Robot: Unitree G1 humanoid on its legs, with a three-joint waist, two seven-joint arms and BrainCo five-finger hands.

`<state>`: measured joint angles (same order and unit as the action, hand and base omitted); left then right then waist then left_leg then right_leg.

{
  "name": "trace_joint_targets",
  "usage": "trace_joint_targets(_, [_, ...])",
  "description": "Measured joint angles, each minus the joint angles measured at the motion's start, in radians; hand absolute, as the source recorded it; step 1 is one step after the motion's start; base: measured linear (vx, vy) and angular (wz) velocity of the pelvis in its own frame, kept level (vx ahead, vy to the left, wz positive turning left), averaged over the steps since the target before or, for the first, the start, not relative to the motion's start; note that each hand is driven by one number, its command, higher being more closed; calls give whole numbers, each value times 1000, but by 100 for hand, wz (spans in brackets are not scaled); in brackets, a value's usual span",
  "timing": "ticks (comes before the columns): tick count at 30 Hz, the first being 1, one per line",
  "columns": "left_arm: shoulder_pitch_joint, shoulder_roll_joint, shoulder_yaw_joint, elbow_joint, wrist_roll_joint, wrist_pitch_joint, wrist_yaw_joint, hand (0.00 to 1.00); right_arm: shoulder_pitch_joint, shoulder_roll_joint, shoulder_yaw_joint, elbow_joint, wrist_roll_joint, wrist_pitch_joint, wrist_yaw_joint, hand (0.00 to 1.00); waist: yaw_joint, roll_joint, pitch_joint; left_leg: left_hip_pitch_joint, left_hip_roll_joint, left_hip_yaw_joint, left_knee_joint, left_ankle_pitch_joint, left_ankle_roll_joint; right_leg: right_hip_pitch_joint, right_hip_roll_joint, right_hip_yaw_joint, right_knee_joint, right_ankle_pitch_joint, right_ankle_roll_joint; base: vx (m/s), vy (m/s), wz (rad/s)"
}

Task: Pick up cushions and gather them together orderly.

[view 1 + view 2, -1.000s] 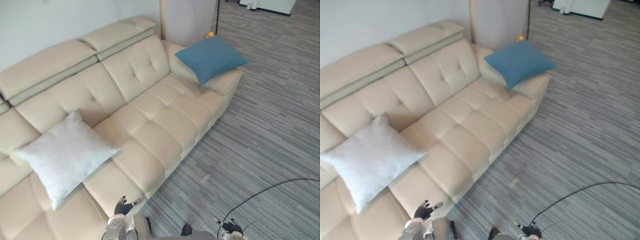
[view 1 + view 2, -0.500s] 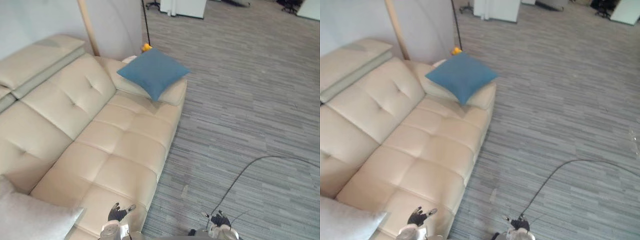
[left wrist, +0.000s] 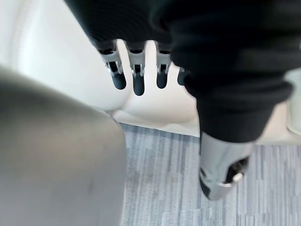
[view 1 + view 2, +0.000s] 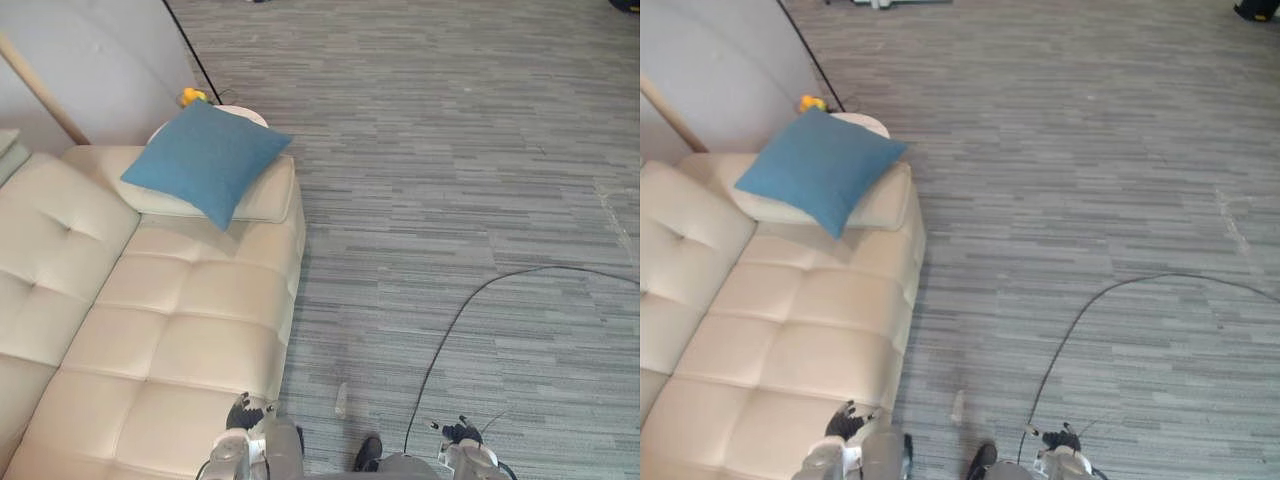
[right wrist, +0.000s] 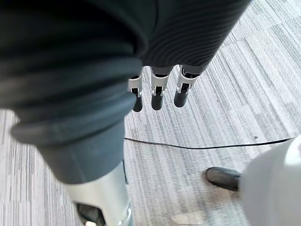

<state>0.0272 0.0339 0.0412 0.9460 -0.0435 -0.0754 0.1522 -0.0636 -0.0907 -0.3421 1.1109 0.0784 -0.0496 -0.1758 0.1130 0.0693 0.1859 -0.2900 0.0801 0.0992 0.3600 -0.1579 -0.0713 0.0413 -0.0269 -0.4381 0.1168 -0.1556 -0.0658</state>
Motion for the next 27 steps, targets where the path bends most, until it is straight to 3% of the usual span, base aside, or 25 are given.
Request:
trace_joint_targets(1, [8, -8, 8, 0, 0, -1, 0, 0, 2, 1, 1, -1, -1, 1, 0, 0, 13, 18, -5, 23, -4, -4, -135, 120, 5, 26, 16, 38, -5, -14, 21, 368, 99, -87])
trace_joint_targets(2, [12, -5, 17, 1, 1, 1, 0, 0, 6, 18, 15, 0, -1, 4, 1, 0, 27, 5, -21, 66, -22, 15, -166, 162, 46, 61, 7, 84, -28, -25, 46, 422, 91, -75])
trace_joint_targets(3, [14, -1, 17, 2, 2, 2, 0, 0, 8, 23, 18, -1, -1, 3, 2, 0, 22, -6, -28, 68, -30, 19, -169, 156, 53, 66, 1, 91, -36, -26, 54, 484, 61, -43])
trace_joint_targets(5, [11, 7, 21, 2, 2, 4, -4, 0, 26, 24, 21, -11, -4, 5, 7, 0, 29, -48, -46, 70, -56, 61, -111, 85, 92, 53, -54, 119, 28, -66, 114, 530, 78, -34])
trace_joint_targets(6, [13, 8, 19, 8, 1, 8, -3, 0, 36, 20, 21, -29, -21, 4, 8, 0, 34, -49, -48, 114, -63, 84, -114, 46, 97, -1, -90, 164, 209, -101, 168, 446, 95, -43])
trace_joint_targets(7, [15, 10, 18, 9, 1, 10, -3, 0, 36, 17, 21, -29, -34, 4, 9, 0, 32, -48, -48, 136, -68, 85, -118, 30, 98, -46, -109, 181, 331, -105, 190, 444, 103, -20])
trace_joint_targets(8, [15, 13, 8, 10, 2, 17, -4, 0, 40, 22, 22, -31, -40, 4, 13, 0, 24, -55, -42, 192, -82, 82, -134, 8, 104, -141, -163, 193, 592, -74, 258, 439, 80, 12])
trace_joint_targets(9, [17, 17, 4, 11, 2, 21, -4, 0, 44, 30, 22, -32, -40, 5, 16, 0, 14, -62, -38, 240, -91, 71, -143, -9, 107, -183, -202, 191, 725, -68, 264, 457, 55, 24])
trace_joint_targets(10, [19, 23, 1, 13, 2, 22, -4, 0, 49, 33, 22, -31, -41, 6, 19, 0, 11, -63, -39, 262, -92, 66, -147, -18, 107, -192, -213, 182, 760, -71, 258, 466, 6, 36])
trace_joint_targets(12, [32, 26, -1, 14, 1, 22, -2, 0, 75, 40, 22, -36, -41, 9, 27, 0, -3, -52, -36, 388, -76, 45, -217, -27, 106, -240, -251, 113, 750, -112, 182, 437, -36, 32])
trace_joint_targets(14, [30, 31, 1, 15, 1, 22, -1, 0, 70, 39, 22, -37, -41, 9, 30, 0, -8, -48, -35, 420, -53, 25, -243, -31, 101, -276, -245, 87, 652, -115, 166, 349, -122, 29])
trace_joint_targets(15, [16, 29, 7, 14, 1, 22, -1, 0, 64, 34, 22, -36, -41, 8, 31, 0, -9, -37, -30, 433, -19, -3, -245, -51, 82, -306, -204, 108, 510, -99, 154, 444, -275, 48])
trace_joint_targets(16, [8, 29, 12, 15, 1, 22, -2, 0, 62, 32, 21, -37, -40, 7, 32, 0, -12, -36, -29, 437, 7, -33, -244, -77, 60, -337, -149, 192, 362, -49, 161, 444, -309, 49])
trace_joint_targets(17, [8, 30, 13, 17, 2, 22, -2, 0, 62, 32, 20, -37, -40, 7, 34, 0, -16, -39, -29, 439, 14, -43, -242, -86, 49, -341, -128, 240, 293, -16, 167, 378, -331, 68])
trace_joint_targets(18, [13, 42, 16, 27, 2, 22, -2, 0, 67, 33, 18, -33, -40, 8, 37, 0, -27, -67, -32, 441, 4, -81, -227, -116, 27, -323, -108, 341, 143, 81, 199, 392, -349, 77])
trace_joint_targets(19, [12, 29, 17, 45, 3, 22, -2, 0, 67, 30, -5, -28, -38, 10, 40, 0, -32, -57, -29, 452, 17, -117, -198, -144, 16, -310, -97, 342, 179, 129, 155, 485, -386, 79])
trace_joint_targets(20, [28, 2, 23, 49, 3, 23, -2, 0, 63, 10, -21, -25, -40, 12, 40, 0, -31, -28, -34, 435, 37, -143, -113, -145, 19, -299, -89, 318, 220, 71, 140, 473, -360, 62])
trace_joint_targets(21, [39, -28, 61, 32, 2, 21, 0, 0, 68, 4, -30, -25, -40, 12, 38, 0, -30, -15, -37, 354, 51, -160, 68, -135, 0, -274, -89, 282, 238, 41, 123, 402, -272, 43])
trace_joint_targets(22, [40, -30, 67, 28, 2, 21, 0, 0, 71, 4, -29, -26, -40, 12, 38, 0, -31, -10, -37, 322, 57, -165, 139, -121, -22, -259, -90, 266, 238, 32, 119, 382, -274, 71])
trace_joint_targets(23, [35, -34, 76, 20, 2, 22, -1, 0, 77, 6, -28, -33, -38, 10, 35, 0, -36, 7, -22, 227, 82, -160, 361, -33, -83, -191, -89, 222, 227, 5, 97, 299, -193, 64])
trace_joint_targets(24, [35, -37, 80, 16, 1, 21, 0, 0, 79, 4, -26, -32, -37, 11, 35, 0, -36, 10, -21, 189, 98, -148, 433, 4, -89, -163, -88, 206, 215, -2, 91, 358, -200, 81])
trace_joint_targets(25, [35, -37, 77, 9, -1, 16, -1, 0, 84, 6, -29, -27, -37, 11, 34, 0, -31, 12, -22, 123, 133, -82, 544, -5, -65, -91, -85, 169, 168, -9, 83, 344, -157, 76])
trace_joint_targets(26, [34, -29, 77, 5, 0, 14, -2, 0, 87, 13, -30, -28, -37, 11, 29, 0, -30, 3, -21, 76, 149, -5, 547, -26, -29, -27, -92, 128, 106, -7, 83, 317, -145, 75])
trace_joint_targets(27, [34, -27, 74, 5, 0, 14, -3, 0, 86, 14, -30, -28, -37, 11, 28, 0, -30, 0, -22, 64, 149, 19, 532, -31, -22, -11, -94, 115, 89, -7, 83, 280, -109, 81])
